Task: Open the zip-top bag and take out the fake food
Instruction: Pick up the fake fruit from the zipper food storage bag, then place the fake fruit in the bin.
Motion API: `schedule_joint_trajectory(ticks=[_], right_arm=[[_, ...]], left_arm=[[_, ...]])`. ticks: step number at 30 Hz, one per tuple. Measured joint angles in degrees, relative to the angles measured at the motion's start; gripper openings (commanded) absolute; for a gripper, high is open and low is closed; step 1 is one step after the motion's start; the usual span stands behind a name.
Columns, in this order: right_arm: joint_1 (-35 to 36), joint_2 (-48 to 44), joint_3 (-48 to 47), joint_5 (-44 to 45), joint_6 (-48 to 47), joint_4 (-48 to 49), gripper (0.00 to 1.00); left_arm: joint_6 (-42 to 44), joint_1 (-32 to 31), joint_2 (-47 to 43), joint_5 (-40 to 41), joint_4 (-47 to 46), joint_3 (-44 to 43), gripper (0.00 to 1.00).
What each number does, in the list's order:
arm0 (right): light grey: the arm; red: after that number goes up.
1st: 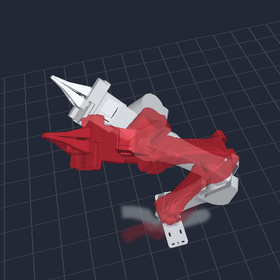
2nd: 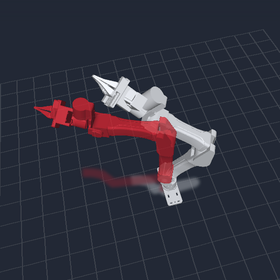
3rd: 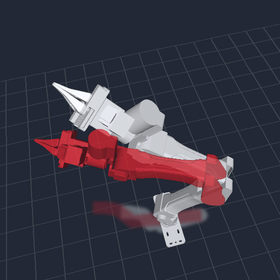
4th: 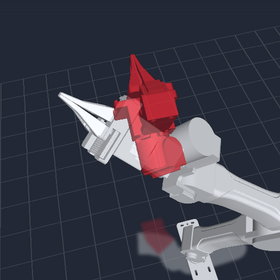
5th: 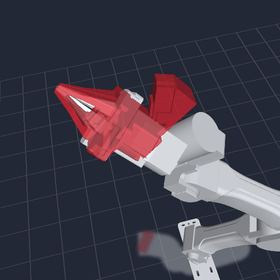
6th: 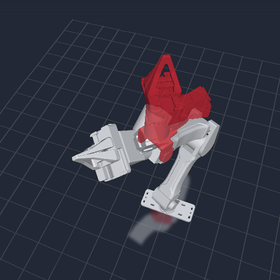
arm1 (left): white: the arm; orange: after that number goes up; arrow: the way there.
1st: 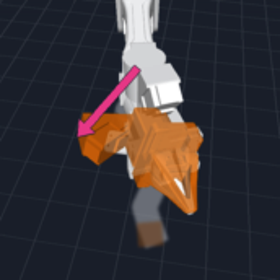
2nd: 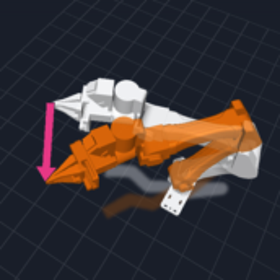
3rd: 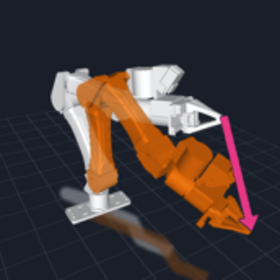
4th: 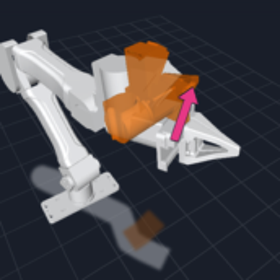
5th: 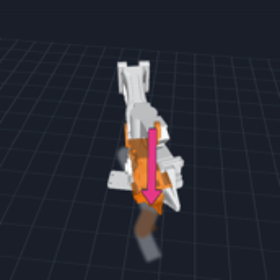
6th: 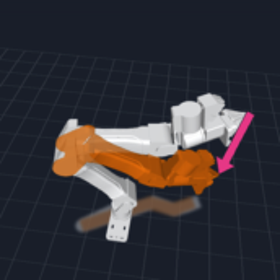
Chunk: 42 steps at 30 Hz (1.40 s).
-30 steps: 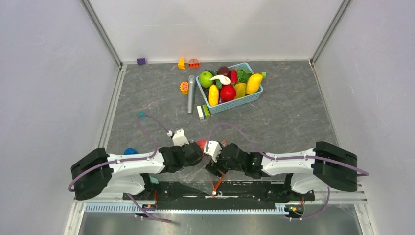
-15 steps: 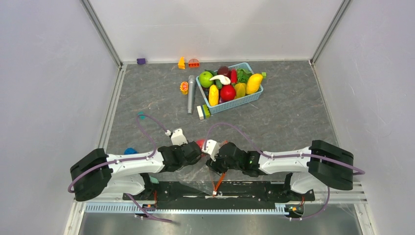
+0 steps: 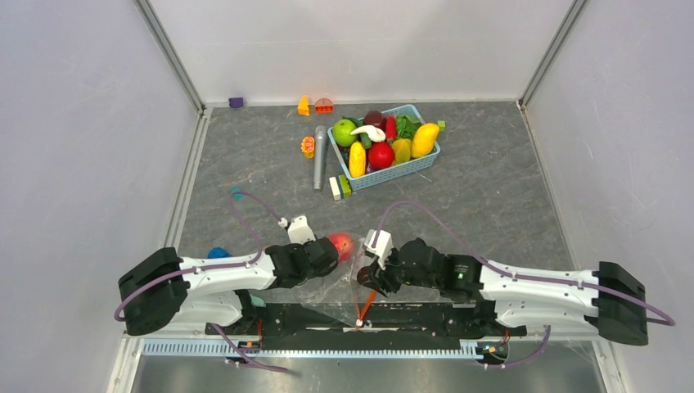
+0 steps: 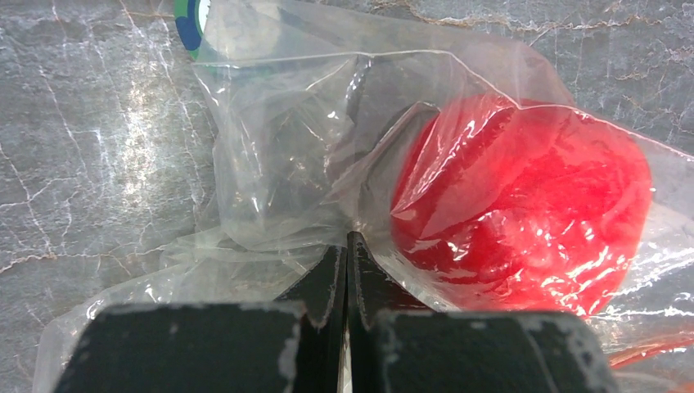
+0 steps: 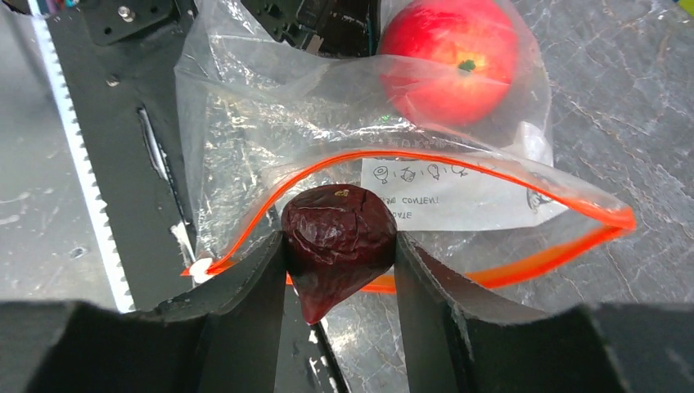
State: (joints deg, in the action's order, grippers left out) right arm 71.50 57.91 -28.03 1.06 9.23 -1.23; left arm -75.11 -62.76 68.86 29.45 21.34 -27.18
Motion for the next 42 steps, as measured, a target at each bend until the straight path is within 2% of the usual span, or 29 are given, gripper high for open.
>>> schedule_joint_trajectory(ticks=[7, 15, 19, 29, 35, 42], right_arm=[[-1.4, -6.4, -1.4, 5.2, 3.1, -7.3, 0.49], [-12.9, -0.6, -15.9, 6.9, -0.1, -10.9, 0.49], [-16.7, 7.3, -24.2, 6.8, -4.1, -9.3, 0.49], [-20.5, 35.2, -44.4, 7.0, -17.5, -0.8, 0.48], [-22.8, 44.8, -52.1, 8.4, -23.8, 4.9, 0.48], [-25.3, 50.7, -53.3, 10.2, -29.4, 12.0, 0.48]], left_arm=[[0.0, 0.0, 0.2, 0.0, -0.5, 0.0, 0.02], [0.0, 0.0, -0.6, 0.0, -1.3, 0.8, 0.02], [0.0, 0.0, -1.6, 0.0, -1.4, 1.6, 0.02], [0.0, 0.0, -3.0, 0.0, -0.9, 2.2, 0.02], [0.0, 0.0, -3.8, 0.0, -0.3, 2.3, 0.02], [0.0, 0.0, -3.9, 0.0, 0.0, 2.3, 0.02]])
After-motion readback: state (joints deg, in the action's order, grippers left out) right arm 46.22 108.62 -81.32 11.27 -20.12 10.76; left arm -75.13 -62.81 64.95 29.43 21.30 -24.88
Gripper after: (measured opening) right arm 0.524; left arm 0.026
